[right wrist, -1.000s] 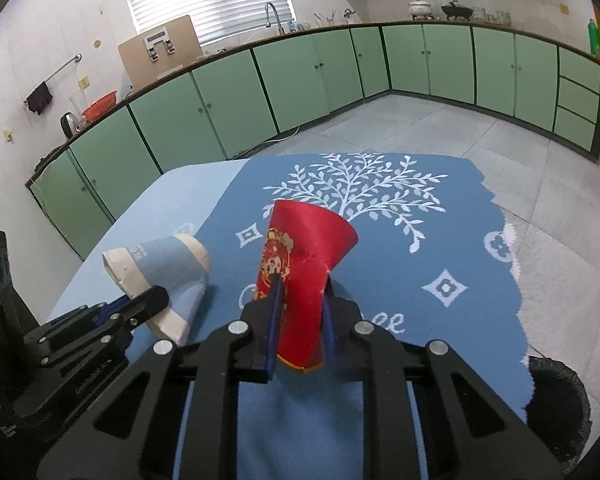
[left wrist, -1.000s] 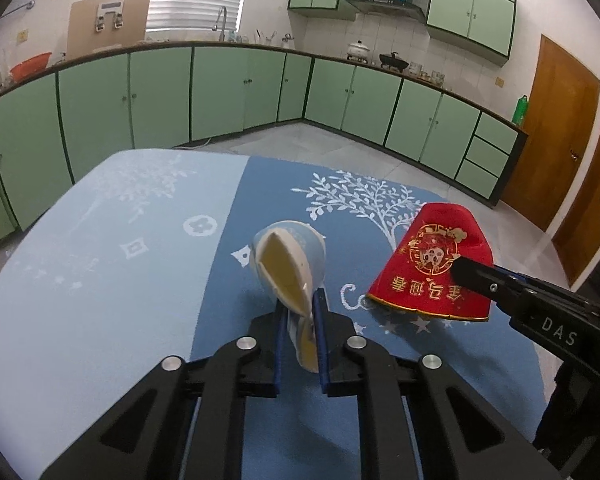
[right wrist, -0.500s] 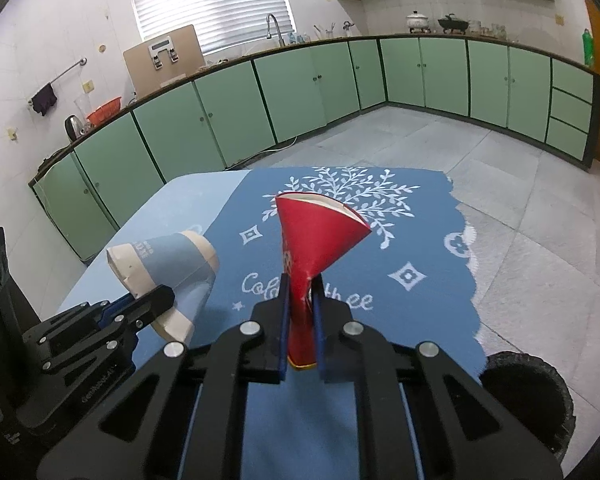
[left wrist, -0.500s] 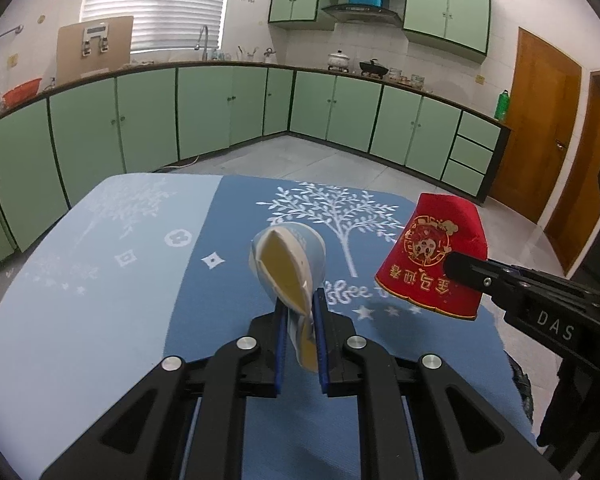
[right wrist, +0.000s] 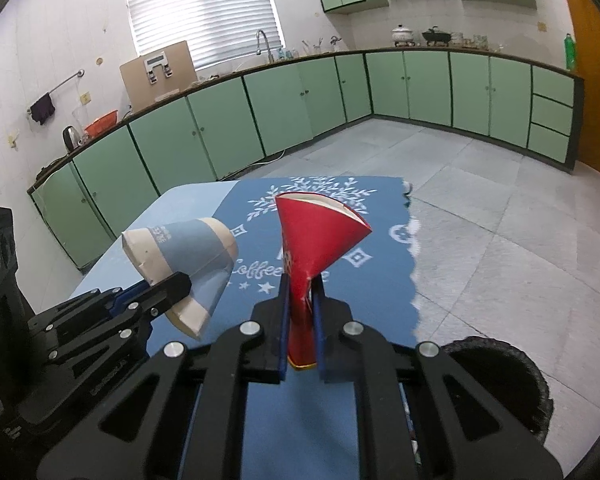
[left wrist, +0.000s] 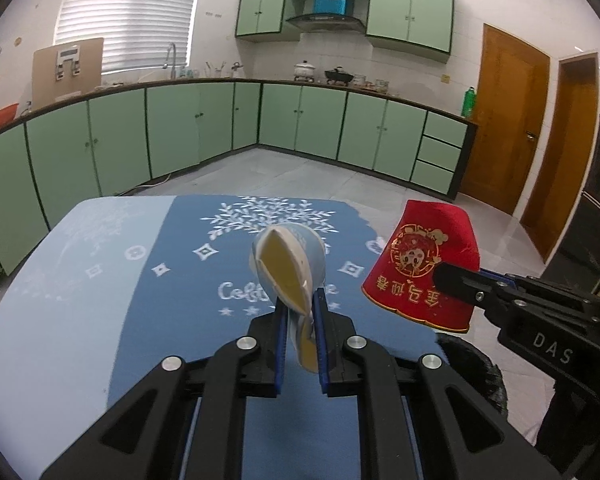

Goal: Collect trash
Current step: 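Carry the cup and red packet over the black bin with both tools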

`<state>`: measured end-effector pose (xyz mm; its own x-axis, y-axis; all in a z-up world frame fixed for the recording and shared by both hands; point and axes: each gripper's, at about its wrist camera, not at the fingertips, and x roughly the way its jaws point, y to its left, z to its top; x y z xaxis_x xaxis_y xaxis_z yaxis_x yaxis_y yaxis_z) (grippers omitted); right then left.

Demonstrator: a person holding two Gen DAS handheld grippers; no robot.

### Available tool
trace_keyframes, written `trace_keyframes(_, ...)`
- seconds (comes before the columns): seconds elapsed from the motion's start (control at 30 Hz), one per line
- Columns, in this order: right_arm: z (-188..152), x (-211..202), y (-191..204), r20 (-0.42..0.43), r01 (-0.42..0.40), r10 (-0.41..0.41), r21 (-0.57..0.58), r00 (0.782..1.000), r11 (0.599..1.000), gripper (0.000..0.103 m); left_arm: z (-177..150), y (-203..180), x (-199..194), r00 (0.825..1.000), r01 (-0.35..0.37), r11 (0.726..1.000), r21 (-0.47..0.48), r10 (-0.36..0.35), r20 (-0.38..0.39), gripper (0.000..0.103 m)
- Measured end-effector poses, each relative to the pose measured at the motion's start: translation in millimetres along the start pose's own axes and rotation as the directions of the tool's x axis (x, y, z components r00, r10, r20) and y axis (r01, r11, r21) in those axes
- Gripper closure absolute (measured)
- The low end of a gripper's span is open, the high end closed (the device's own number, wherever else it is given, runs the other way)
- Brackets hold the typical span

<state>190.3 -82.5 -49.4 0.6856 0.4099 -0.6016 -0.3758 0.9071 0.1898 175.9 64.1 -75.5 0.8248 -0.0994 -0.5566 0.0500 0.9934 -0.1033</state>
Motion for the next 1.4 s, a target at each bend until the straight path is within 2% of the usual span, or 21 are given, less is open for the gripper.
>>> trace_keyframes(0.33, -16.2, -50.7, -35.1, 0.049, 0.071, -0.073, 0.033, 0.996, 0.997, 0.094, -5.7, -45.6, -11.0, 0.999, 0.054, 0.998, 0.039, -0.054, 0.004, 0.091)
trace_keyframes(0.67, -39.4, -93.4, -86.0, 0.071, 0.163, -0.170, 0.095, 0.983, 0.982, 0.094, -13.5, -107.3, -15.3, 0.990, 0.142, 0.983, 0.113, -0.142, -0.011, 0.090)
trace_keyframes(1.1, -71.0, -127.1, -137.4, 0.068, 0.272, -0.286, 0.159, 0.956, 0.949, 0.094, -18.0, -172.6, -7.5, 0.970, 0.243, 0.953, 0.179, -0.241, -0.035, 0.090)
trace_keyframes(1.4, -86.8, -140.8, -151.3, 0.062, 0.314, -0.329, 0.179, 0.942, 0.932, 0.094, -24.3, -201.8, -2.1, 0.959, 0.284, 0.936, 0.206, -0.279, -0.054, 0.090)
